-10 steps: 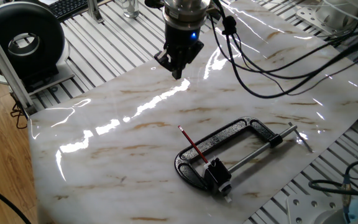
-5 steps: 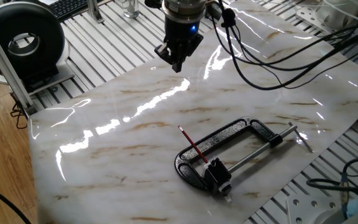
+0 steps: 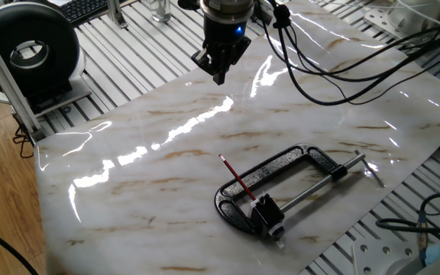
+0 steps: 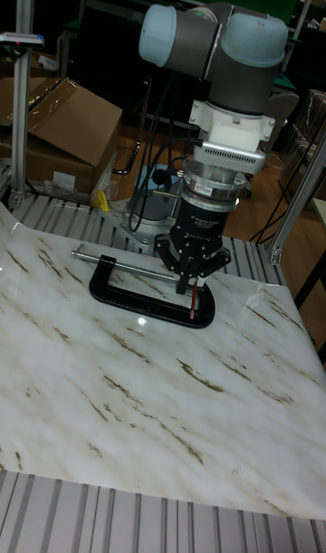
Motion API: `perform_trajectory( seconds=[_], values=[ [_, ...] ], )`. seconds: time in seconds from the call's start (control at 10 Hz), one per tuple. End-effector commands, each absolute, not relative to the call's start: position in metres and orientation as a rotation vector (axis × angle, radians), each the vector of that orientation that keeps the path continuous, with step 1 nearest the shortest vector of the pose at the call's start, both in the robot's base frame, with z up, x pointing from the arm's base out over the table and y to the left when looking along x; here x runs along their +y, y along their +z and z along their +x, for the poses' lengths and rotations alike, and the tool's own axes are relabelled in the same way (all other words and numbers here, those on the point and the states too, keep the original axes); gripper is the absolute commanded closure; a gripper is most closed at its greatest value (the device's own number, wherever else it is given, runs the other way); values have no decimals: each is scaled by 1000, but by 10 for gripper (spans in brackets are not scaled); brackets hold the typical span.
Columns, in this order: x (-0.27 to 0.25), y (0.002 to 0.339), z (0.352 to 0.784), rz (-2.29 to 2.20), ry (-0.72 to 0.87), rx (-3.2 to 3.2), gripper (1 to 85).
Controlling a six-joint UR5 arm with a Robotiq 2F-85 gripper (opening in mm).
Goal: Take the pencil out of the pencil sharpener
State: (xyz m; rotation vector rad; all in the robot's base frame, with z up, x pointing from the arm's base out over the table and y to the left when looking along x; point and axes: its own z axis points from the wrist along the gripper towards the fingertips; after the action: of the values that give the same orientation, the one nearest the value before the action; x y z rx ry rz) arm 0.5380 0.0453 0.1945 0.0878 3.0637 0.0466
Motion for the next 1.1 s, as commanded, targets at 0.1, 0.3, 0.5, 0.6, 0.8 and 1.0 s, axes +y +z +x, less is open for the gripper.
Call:
perform_trajectory(
  seconds=[0.1, 0.3, 0.5, 0.6, 0.8, 1.0],
  values=[
    [45, 196, 539, 89, 54, 3064, 847],
    [45, 196, 538, 87, 52, 3067, 847],
    [46, 195, 538, 89, 52, 3062, 847],
    [46, 195, 538, 89, 50, 3062, 847],
    [45, 195, 538, 89, 47, 3061, 847],
    [43, 196, 538, 84, 35, 3064, 847]
  ],
)
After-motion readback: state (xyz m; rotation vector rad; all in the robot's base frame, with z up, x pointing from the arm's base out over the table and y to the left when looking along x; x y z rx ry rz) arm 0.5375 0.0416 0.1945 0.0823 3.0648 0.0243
